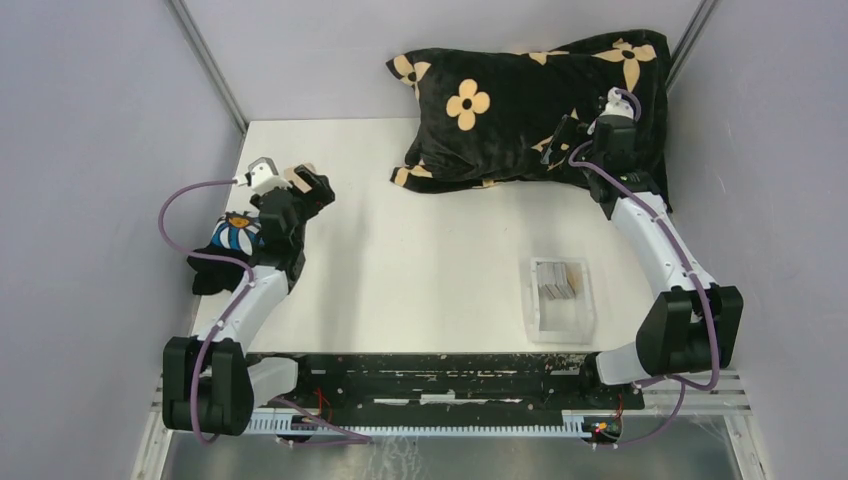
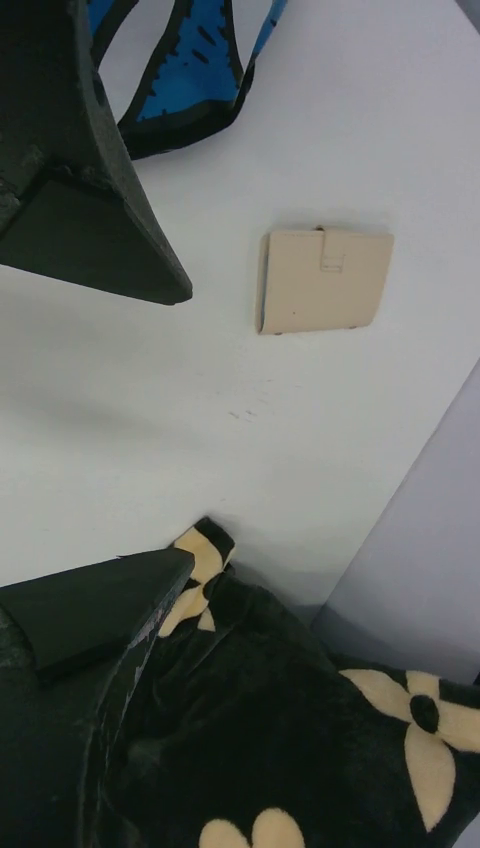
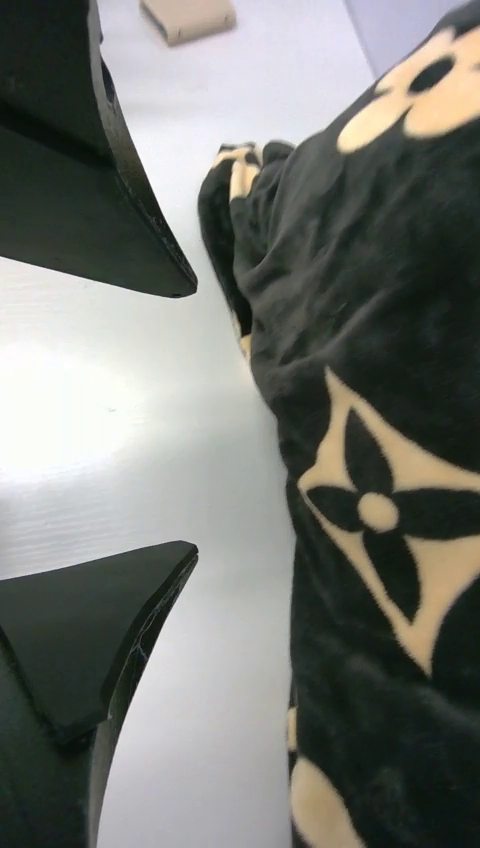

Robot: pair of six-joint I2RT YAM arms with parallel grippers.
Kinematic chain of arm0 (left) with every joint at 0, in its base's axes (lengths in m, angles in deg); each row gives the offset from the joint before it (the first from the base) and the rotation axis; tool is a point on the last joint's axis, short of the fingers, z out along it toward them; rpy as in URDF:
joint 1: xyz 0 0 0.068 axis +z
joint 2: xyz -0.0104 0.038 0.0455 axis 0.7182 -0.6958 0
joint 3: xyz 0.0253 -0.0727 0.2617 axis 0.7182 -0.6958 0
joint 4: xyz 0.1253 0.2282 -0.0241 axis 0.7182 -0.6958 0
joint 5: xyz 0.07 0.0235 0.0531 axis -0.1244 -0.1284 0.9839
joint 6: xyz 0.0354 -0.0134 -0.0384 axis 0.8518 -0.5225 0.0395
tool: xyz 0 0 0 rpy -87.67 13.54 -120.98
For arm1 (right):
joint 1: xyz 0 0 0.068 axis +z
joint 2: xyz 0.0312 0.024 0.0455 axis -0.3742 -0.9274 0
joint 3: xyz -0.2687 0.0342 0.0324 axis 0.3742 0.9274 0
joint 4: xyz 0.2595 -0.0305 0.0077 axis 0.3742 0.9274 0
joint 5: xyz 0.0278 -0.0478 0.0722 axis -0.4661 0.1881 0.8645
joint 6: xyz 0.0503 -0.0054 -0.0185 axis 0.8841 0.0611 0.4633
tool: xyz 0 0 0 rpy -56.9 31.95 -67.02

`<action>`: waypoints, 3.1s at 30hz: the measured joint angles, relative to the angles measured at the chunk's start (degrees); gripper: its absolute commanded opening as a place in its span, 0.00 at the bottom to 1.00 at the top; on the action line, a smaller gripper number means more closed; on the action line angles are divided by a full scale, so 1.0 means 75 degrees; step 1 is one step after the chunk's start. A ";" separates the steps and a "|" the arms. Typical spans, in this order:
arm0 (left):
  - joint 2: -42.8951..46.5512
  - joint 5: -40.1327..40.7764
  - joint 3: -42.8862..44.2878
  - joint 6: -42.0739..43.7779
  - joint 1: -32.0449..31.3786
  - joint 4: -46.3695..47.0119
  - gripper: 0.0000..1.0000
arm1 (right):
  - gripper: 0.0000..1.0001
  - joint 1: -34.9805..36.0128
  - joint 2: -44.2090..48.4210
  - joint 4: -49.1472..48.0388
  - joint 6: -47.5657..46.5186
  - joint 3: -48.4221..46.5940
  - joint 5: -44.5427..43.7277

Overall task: Put the credit cards into the card holder
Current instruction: Pick up the card holder from the center of the board.

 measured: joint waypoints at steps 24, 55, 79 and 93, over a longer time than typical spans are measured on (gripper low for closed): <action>-0.4867 0.1023 0.5992 -0.2894 0.0731 -0.5117 0.99 | 0.90 0.0344 -0.2562 -0.0571 0.0495 -0.1075 0.1241; -0.6470 -0.0076 0.5616 -0.2267 0.1667 -0.3873 0.90 | 0.90 0.1641 -0.3879 0.0498 -0.0219 -0.3171 0.1093; -0.7076 0.0283 0.6586 -0.2052 0.1227 -0.4858 0.78 | 0.91 0.1888 -0.4351 0.1276 -0.0787 -0.4418 0.0903; -0.7507 0.1358 0.7294 -0.2060 0.0688 -0.5796 0.63 | 0.90 0.1888 -0.4797 0.1585 -0.1116 -0.5047 0.0822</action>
